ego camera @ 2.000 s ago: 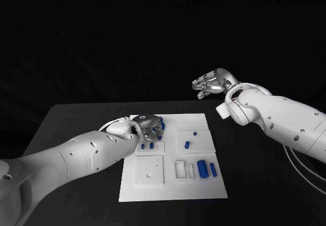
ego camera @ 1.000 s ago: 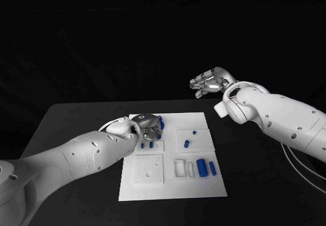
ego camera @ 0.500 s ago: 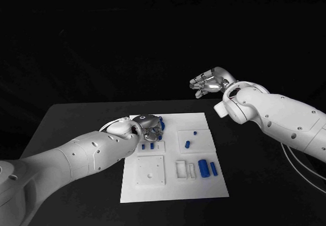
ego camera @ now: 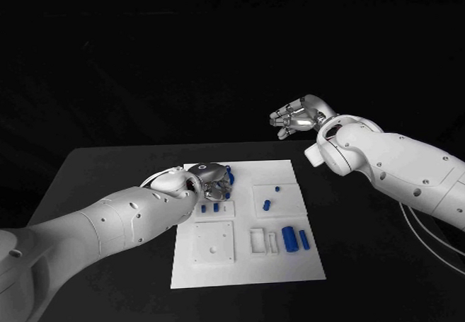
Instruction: Assemble the parts on the task board
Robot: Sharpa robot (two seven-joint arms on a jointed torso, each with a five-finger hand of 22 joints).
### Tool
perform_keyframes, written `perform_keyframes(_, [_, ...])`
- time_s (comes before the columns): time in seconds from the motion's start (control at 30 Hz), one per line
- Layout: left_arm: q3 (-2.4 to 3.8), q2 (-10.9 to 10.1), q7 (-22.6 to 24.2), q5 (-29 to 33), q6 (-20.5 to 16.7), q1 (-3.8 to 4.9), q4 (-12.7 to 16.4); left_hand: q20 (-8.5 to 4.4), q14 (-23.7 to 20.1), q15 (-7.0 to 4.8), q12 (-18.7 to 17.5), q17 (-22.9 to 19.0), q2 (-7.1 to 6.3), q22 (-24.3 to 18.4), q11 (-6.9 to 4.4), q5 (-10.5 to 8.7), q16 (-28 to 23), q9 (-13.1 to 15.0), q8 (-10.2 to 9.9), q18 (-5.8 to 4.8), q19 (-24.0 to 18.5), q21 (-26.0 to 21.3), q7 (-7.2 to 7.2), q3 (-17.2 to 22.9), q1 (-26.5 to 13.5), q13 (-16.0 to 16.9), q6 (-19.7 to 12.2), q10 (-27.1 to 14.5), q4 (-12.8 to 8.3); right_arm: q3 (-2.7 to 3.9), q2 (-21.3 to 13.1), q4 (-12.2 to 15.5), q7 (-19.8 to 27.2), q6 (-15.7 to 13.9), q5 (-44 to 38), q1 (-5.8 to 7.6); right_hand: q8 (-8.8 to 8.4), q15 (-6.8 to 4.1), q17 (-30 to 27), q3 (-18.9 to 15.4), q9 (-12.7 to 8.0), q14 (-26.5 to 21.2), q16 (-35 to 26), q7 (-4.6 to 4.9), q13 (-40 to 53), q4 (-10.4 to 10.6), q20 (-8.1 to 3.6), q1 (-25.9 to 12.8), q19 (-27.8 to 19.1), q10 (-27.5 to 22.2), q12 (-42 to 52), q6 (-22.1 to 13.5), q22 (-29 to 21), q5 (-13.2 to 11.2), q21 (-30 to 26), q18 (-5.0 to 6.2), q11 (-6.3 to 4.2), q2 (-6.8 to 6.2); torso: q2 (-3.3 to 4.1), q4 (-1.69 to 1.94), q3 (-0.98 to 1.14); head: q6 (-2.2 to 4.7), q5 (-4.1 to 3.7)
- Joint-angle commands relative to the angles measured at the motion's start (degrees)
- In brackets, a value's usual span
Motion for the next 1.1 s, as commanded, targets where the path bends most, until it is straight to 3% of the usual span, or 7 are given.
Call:
perform_keyframes(0.03, [-0.12,0.18,1.67,0.68,0.86,-0.37,0.77,0.10,0.42,0.04,-0.17,-0.09,-0.11,1.11,-0.03,-0.08,0.26,-0.03,-0.15,0.48,-0.40,0.36,-0.05,0.29,-0.33,0.05,0.26,0.45,0.08,0.01,0.06,0.00,0.19,0.57,-0.52,0.02,-0.06,0.17,-0.05,-0.17,0.01,-0.13,0.10,0.08,-0.08,0.14,0.21,-0.15,-0.25,-0.38,-0.19,-0.36,-0.05,0.24,0.21,0.39,0.09,-0.06,-0.04,0.01,-0.03,-0.05,-0.02])
perform_keyframes(0.57, [0.16,-0.19,1.26,0.63,-0.18,-0.29,1.60,0.09,0.42,0.06,-0.16,-0.13,-0.31,1.10,-0.11,-0.01,0.74,-0.04,-0.17,0.52,-0.35,0.70,0.00,0.25,-0.20,0.06,0.60,1.13,-0.13,0.01,0.11,-0.16,0.24,0.52,-0.64,0.02,-0.07,0.14,-0.04,0.00,0.00,-0.11,0.17,0.08,-0.08,-0.02,0.17,-0.03,-0.37,-0.33,-0.19,-0.30,-0.81,0.17,0.87,0.39,0.08,0.00,-0.02,0.07,-0.08,0.05,-0.06])
perform_keyframes(1.1, [0.22,0.05,-0.44,0.57,1.94,-0.27,0.47,0.45,0.14,0.49,-0.18,-0.43,-0.45,1.03,0.46,-0.33,0.82,-0.09,-0.21,0.76,-0.59,0.85,0.04,0.17,-0.46,0.05,0.46,-0.79,0.00,0.01,0.26,-0.36,0.25,0.68,-0.68,0.01,-0.07,0.14,-0.04,0.00,0.00,-0.11,0.17,0.08,-0.08,-0.02,0.17,-0.03,-0.37,-0.33,-0.19,-0.30,-0.81,0.17,0.87,0.39,0.08,0.00,0.00,0.00,-0.04,0.01,0.04])
